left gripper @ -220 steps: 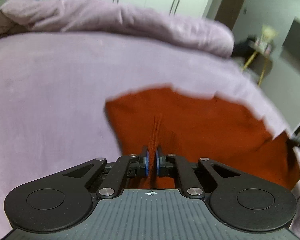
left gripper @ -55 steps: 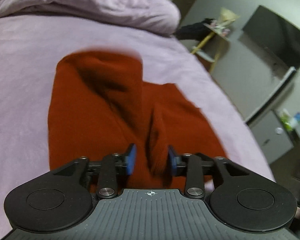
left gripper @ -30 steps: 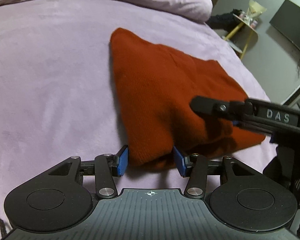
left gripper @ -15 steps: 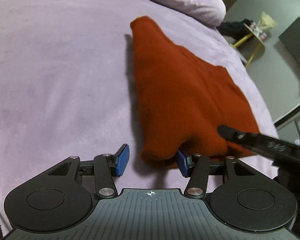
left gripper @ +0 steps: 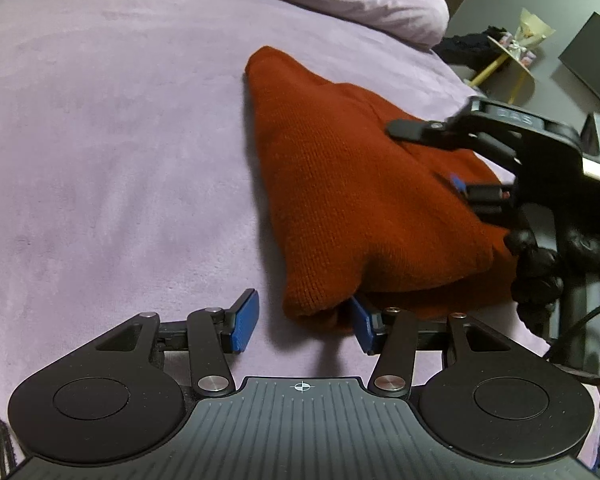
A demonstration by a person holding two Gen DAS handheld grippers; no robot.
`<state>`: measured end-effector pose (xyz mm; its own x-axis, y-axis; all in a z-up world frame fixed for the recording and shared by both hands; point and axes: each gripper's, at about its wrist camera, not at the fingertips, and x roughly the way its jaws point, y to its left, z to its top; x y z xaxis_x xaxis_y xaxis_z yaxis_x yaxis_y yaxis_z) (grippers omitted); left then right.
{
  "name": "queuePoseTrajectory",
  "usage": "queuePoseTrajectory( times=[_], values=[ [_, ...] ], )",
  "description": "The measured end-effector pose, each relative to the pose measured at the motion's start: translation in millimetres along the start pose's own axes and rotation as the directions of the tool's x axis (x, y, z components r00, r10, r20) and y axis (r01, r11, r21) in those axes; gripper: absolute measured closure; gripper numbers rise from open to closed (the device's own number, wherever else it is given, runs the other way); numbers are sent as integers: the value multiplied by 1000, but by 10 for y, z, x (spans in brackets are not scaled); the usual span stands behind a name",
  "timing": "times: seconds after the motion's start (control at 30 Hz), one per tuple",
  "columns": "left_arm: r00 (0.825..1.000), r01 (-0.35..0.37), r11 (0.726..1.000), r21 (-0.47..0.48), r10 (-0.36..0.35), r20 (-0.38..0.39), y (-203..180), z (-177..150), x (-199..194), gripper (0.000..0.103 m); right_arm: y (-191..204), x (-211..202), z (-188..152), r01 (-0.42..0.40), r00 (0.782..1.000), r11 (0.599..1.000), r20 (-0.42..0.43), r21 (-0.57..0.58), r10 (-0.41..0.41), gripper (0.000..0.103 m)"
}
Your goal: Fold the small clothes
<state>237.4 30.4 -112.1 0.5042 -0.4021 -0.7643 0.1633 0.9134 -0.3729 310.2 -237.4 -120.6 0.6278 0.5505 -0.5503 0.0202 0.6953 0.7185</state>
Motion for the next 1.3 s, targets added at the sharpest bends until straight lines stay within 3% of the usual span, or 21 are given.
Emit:
queuePoseTrajectory(
  times=[0.07,0.17,0.23,0.33,0.4,0.53,0.6,0.73,0.77,0.83,0.9,1.03,1.1,1.13,1.2,1.3],
  values=[
    [1000,-15,1000,3,15,5,-33,-6,15,48,134,58,-12,23,1000,998,7,-64,-22,88],
    [999,-32,999,4,32,11,-102,-8,43,45,462,21,-85,159,986,954,93,-256,-140,89],
    [999,-46,999,2,46,10,-148,-23,46,45,676,-150,-112,209,973,909,170,-361,-157,90],
    [1000,-28,999,-26,28,7,-107,-5,19,43,787,-480,-96,239,955,881,262,-408,-138,90],
    [1000,-1,998,-57,2,7,-72,7,10,39,719,-643,-97,324,929,841,314,-433,-197,90],
    [1000,24,997,-69,-24,-1,-141,-7,61,38,316,-658,-151,464,882,769,306,-440,-358,90],
    [999,33,998,-56,-34,-10,-198,-8,77,38,135,-591,-184,491,871,754,273,-436,-409,90],
    [999,35,998,-61,-36,-23,-213,34,29,40,98,-580,-170,491,871,754,281,-437,-404,90],
    [999,37,997,-62,-38,-26,-209,47,5,40,147,-618,-180,503,863,736,303,-454,-403,90],
    [999,44,998,-51,-44,-16,-230,58,-37,39,330,-653,-213,554,830,659,398,-508,-391,90],
    [999,46,998,-30,-47,-4,-264,65,-54,39,386,-690,-206,593,801,622,452,-511,-393,90],
    [1000,-9,1000,0,9,7,-365,75,-14,40,189,-592,-164,705,709,523,490,-480,-507,89],
    [1000,0,1000,-2,0,9,-381,76,-23,40,-5,-577,-113,704,710,552,423,-447,-564,84],
    [1000,4,1000,1,-4,12,-382,74,-35,40,-58,-690,-107,690,723,600,419,-405,-549,79],
    [1000,6,1000,19,-6,21,-394,66,-48,39,-70,-964,-115,638,759,694,424,-332,-495,74],
    [1000,5,999,41,-6,26,-502,55,2,39,-198,-1463,-283,492,826,854,401,-172,-395,65]
  ],
)
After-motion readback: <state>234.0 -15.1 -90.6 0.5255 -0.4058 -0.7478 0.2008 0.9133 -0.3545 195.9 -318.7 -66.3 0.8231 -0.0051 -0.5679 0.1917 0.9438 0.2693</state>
